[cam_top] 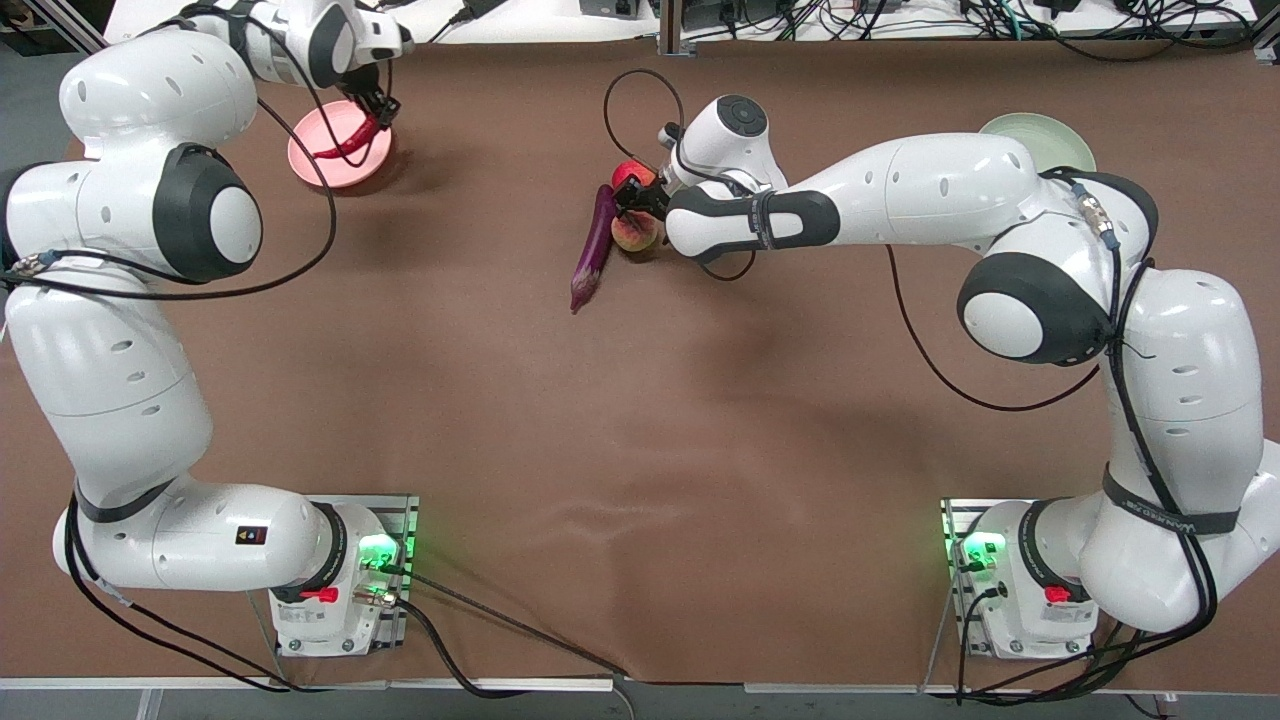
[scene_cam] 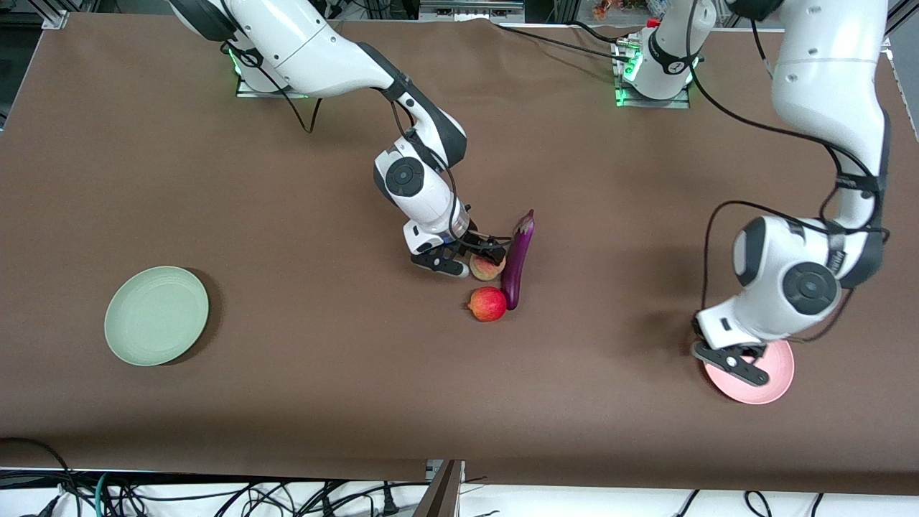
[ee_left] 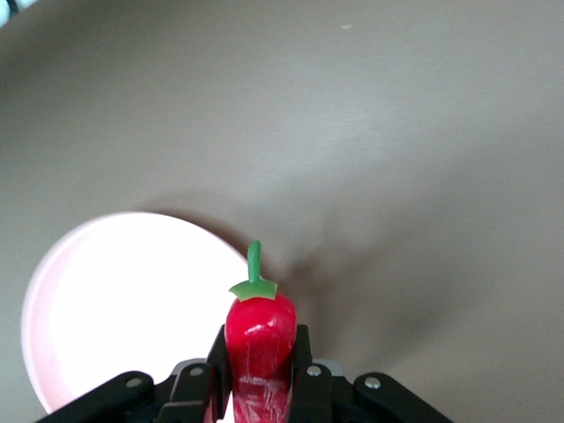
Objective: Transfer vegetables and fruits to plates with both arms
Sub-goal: 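Carry the chili to the pink plate while the right gripper grasps the peach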
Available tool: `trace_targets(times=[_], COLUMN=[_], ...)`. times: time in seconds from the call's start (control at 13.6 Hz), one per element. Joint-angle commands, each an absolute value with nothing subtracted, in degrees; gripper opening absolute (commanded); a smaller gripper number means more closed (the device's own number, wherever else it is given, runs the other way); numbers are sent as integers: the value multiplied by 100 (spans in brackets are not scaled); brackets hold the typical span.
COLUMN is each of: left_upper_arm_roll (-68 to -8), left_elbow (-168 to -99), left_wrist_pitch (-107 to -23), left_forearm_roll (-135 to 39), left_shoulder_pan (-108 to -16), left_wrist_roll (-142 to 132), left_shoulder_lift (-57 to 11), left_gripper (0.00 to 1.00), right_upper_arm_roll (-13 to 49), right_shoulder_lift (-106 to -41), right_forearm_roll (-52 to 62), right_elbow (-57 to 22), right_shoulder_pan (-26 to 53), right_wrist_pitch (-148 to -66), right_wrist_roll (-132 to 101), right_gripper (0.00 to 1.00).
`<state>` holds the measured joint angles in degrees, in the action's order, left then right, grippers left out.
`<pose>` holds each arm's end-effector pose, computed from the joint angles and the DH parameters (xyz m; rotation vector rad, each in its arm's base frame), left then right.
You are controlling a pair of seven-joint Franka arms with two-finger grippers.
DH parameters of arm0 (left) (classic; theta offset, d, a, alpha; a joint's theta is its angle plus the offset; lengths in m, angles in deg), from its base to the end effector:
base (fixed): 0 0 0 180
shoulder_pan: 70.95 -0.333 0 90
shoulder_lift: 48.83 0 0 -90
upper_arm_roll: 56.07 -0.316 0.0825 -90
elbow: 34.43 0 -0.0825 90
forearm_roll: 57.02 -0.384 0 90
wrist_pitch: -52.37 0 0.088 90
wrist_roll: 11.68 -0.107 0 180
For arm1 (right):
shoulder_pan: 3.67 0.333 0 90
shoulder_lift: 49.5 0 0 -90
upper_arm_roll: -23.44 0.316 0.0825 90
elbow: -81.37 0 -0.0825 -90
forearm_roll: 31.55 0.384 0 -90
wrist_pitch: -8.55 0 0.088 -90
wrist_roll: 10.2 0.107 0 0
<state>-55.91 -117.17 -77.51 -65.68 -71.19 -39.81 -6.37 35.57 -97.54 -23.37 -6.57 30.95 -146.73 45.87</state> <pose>0.7321 0.0053 0.2573 -2.8804 0.8612 -0.0758 0.5293 0.5116 0.2011 -2.6819 0.5142 -0.0551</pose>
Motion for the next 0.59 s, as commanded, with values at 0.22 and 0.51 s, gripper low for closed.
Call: trace_targets(times=[0.22,0.51], left_upper_arm_roll=[-5501,-5501], left_elbow=[-11080,-11089], left_wrist_pitch=[-8105,-8105], left_forearm_roll=[-6651,-6598], left_shoulder_pan=[-7333,-7385], left_wrist_roll=[-4939,-4904], left_shoulder_lift=[65,66], left_gripper=[37,100], right_upper_arm_roll=[3513,3513], right_shoulder_lift=[-9986,-10030], right_forearm_roll=[-2417,-2408], right_elbow=[-485,-485], right_shoulder_pan=[3174,3236], right_wrist_pitch=[-15000,-15141], right_wrist_roll=[4649,4649], right_gripper=[100,100])
